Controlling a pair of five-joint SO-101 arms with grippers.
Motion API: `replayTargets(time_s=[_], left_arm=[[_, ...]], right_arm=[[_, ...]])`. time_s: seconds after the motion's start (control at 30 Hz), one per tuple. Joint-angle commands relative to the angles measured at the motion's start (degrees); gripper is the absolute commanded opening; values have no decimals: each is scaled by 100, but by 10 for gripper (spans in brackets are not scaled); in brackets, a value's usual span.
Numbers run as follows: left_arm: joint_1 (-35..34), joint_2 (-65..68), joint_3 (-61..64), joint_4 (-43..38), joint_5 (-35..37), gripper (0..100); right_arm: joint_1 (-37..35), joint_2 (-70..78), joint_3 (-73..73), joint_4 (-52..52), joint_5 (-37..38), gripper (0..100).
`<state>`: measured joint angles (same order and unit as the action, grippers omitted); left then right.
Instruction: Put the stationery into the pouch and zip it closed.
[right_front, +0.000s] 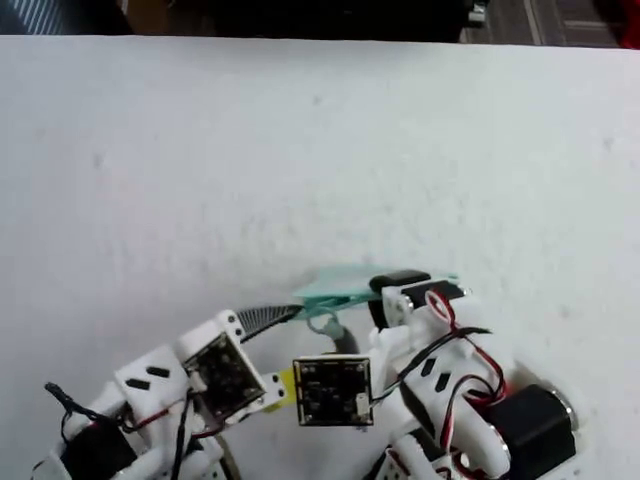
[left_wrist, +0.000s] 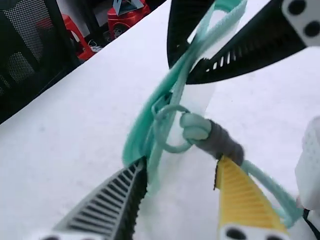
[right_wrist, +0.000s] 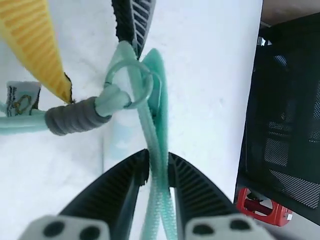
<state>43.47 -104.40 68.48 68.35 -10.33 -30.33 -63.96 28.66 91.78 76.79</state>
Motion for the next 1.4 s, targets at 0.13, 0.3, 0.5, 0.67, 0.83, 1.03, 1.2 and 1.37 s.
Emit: replayTargets(time_s=[0.13, 0.3, 0.5, 0.67, 0.83, 1.03, 1.2, 1.37], left_arm=[[154, -31, 53, -510, 44, 238], [154, -31, 721, -1257, 26, 238], [154, -31, 862, -1565, 44, 238], [154, -31, 862, -1565, 53, 238], [163, -31, 862, -1556, 53, 238], [13, -31, 695, -1336, 53, 238], [-435, -31, -510, -79, 53, 241], [-778, -31, -1345, 765, 0, 241]], right_arm=[[-92, 40, 343, -215, 18, 19], [-286, 40, 422, -215, 18, 19], [-242, 40, 466, -180, 9, 142], [-338, 57, 747, -391, 9, 156], [-418, 48, 1099, -1033, 9, 104], [-400, 40, 1099, -1349, 9, 14], [-391, 40, 1090, -1349, 53, 18], [-400, 40, 686, -1305, 18, 18]])
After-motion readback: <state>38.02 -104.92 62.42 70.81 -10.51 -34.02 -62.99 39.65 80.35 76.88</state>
